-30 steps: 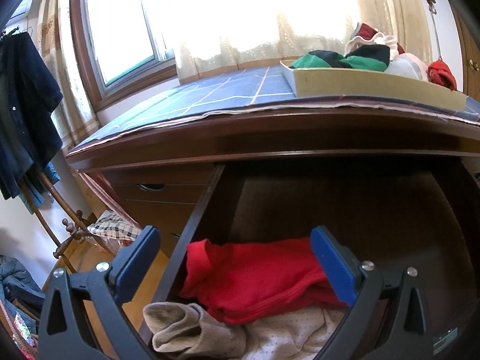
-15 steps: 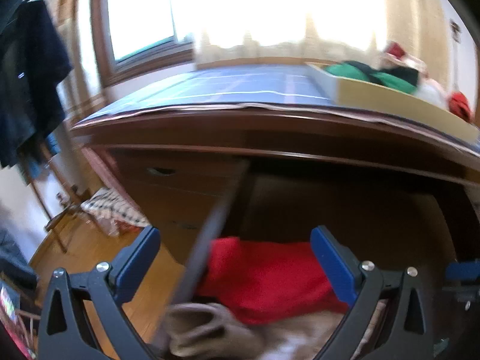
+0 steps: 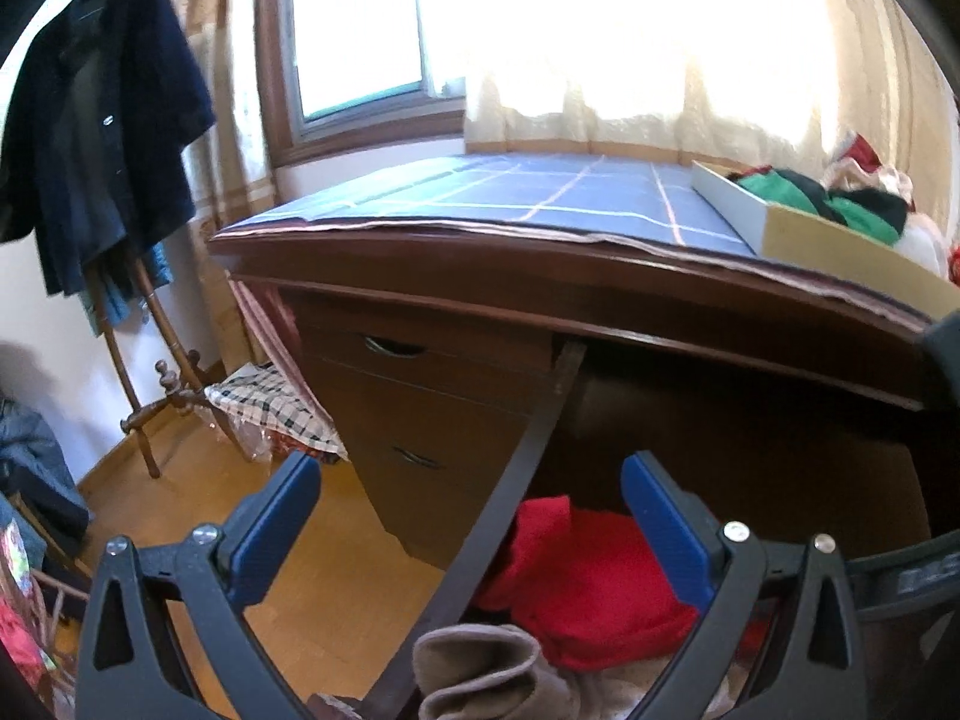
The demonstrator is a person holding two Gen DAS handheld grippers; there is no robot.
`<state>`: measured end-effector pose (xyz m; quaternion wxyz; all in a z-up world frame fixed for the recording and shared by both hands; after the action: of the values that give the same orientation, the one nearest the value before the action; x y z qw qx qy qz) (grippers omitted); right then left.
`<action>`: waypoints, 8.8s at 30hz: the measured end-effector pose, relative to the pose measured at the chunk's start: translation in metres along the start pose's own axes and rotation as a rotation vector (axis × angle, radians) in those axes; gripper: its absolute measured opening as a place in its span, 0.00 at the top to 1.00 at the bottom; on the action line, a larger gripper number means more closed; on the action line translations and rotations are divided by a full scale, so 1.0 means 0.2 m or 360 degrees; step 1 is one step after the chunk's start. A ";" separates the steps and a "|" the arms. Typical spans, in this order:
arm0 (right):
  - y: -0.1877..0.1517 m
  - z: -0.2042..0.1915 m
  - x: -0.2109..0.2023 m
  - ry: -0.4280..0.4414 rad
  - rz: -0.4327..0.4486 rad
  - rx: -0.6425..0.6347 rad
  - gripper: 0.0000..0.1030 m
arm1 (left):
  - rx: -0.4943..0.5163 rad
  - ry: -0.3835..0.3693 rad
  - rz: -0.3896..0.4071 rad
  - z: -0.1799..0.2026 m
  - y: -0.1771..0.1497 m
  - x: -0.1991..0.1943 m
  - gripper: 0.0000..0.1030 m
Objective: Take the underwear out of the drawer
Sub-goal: 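Reach the right gripper into the drawer and grasp the bright red garment, then lift the bright red garment out and carry it over the tray box, then open the right gripper to drop the red garment into the tray, then reach the right gripper into the drawer and grasp the white dotted garment, then lift the white dotted garment and carry it over the tray box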
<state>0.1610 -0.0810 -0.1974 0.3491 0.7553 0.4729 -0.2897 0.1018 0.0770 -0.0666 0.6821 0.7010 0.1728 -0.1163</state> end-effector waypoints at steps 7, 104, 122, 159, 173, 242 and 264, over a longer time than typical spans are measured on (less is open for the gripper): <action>0.02 -0.04 0.12 -0.0091 -0.0078 -0.0017 0.27 | -0.0143 0.0065 0.0009 -0.07 0.00 0.00 0.01; 0.14 -0.21 -1.18 -0.0437 0.1048 -0.0704 0.73 | 0.0206 -0.0079 0.0052 0.26 0.00 -0.08 0.01; 0.89 -0.34 -1.34 -0.0619 0.1257 -0.0730 0.73 | 0.0201 -0.0115 0.0147 0.26 0.01 -0.11 0.01; 1.57 0.00 -0.69 -0.0972 0.0872 -0.0518 0.63 | 0.0207 -0.0141 0.0164 0.27 0.02 -0.10 0.01; 0.92 -0.33 -1.04 -0.0755 0.1156 -0.0876 0.35 | 0.0231 -0.0111 0.0179 0.27 0.02 -0.10 0.01; -0.19 -0.06 -0.12 -0.0162 0.0003 -0.0381 0.75 | 0.0019 0.0119 0.0141 -0.08 0.05 0.01 0.01; -0.04 0.10 -1.00 -0.0240 0.0860 -0.0216 0.76 | 0.0174 0.0068 0.0113 0.07 0.04 -0.02 0.01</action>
<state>0.0740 -0.1974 -0.0571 0.4976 0.8052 0.2455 -0.2093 0.1029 0.0622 -0.0575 0.6426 0.7452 0.1557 -0.0863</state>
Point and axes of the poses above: each gripper's, at about its wrist camera, not at the fingertips, and x roughly the way its jaws point, z to its right, y to its top, the point moved 9 cm from there along x, roughly the way its jaws point, and after that the axes turned 10 degrees about z, right-handed, at the moved point
